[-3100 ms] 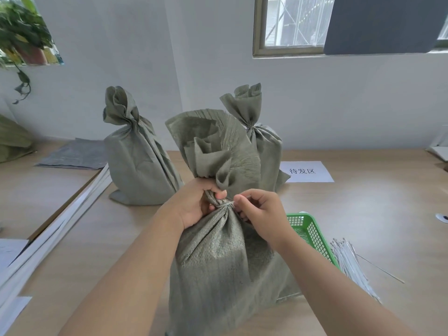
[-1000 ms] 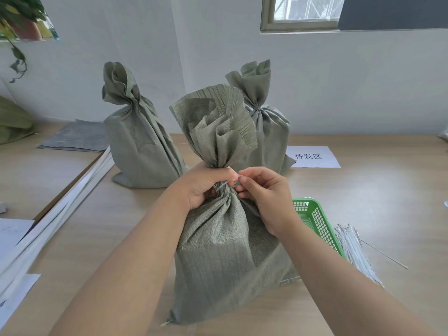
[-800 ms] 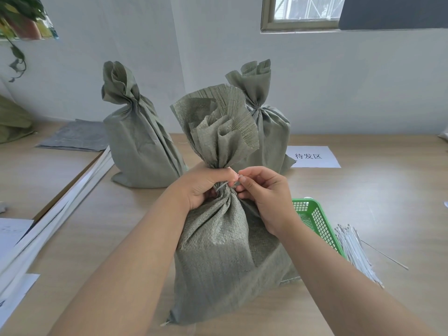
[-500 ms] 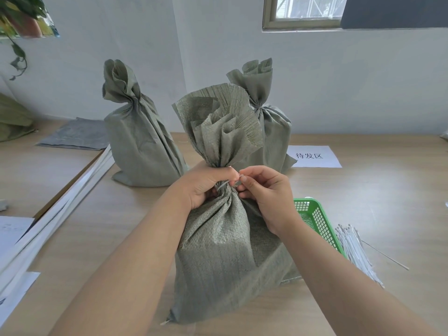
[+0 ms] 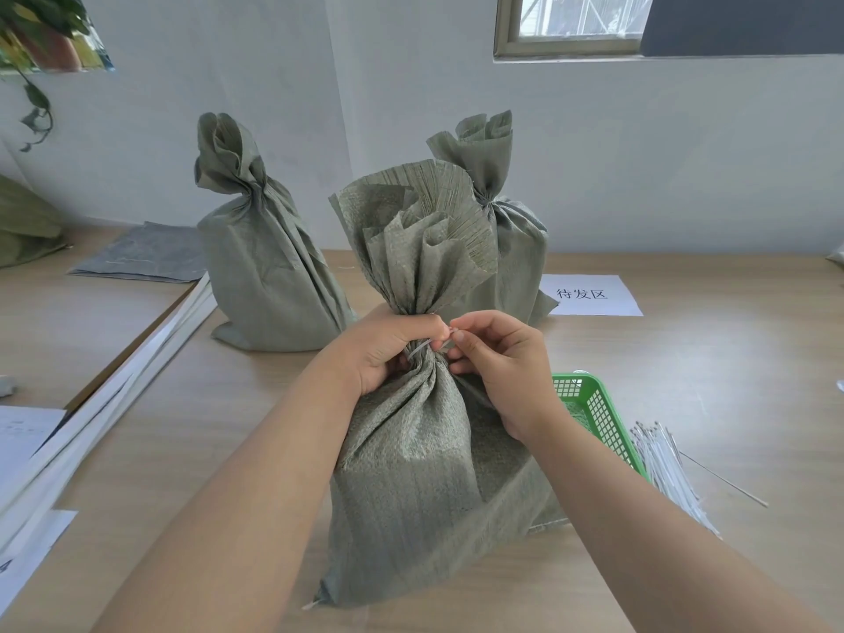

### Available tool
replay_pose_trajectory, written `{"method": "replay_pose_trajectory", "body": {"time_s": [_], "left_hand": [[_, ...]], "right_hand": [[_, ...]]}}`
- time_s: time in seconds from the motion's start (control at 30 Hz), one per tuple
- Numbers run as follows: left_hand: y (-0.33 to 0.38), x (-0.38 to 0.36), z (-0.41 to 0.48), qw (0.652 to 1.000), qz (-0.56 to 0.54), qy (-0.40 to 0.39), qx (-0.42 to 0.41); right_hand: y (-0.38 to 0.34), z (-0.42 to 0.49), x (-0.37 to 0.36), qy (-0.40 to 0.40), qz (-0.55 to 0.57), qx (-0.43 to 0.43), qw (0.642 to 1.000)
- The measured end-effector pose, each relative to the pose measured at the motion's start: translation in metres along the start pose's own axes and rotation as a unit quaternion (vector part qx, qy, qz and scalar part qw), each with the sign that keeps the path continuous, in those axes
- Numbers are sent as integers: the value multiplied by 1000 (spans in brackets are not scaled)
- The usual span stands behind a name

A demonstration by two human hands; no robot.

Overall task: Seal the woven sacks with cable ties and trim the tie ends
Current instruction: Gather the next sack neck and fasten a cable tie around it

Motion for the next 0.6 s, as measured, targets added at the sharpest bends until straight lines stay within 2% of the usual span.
{"method": "replay_pose_trajectory", "body": {"time_s": [0.6], "left_hand": [[-3, 0, 1, 1000, 2, 9, 17]], "right_hand": [[2, 0, 0, 3, -14, 5, 1000]]}}
Point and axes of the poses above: each hand's wrist, its own z-axis towards the middle knuckle, its own x-axis out of the back of the hand, y = z × x, the point moved 4 cm from there along z, towards the middle knuckle, and after that the axes turned 1 degree about z, right-handed, at the moved point
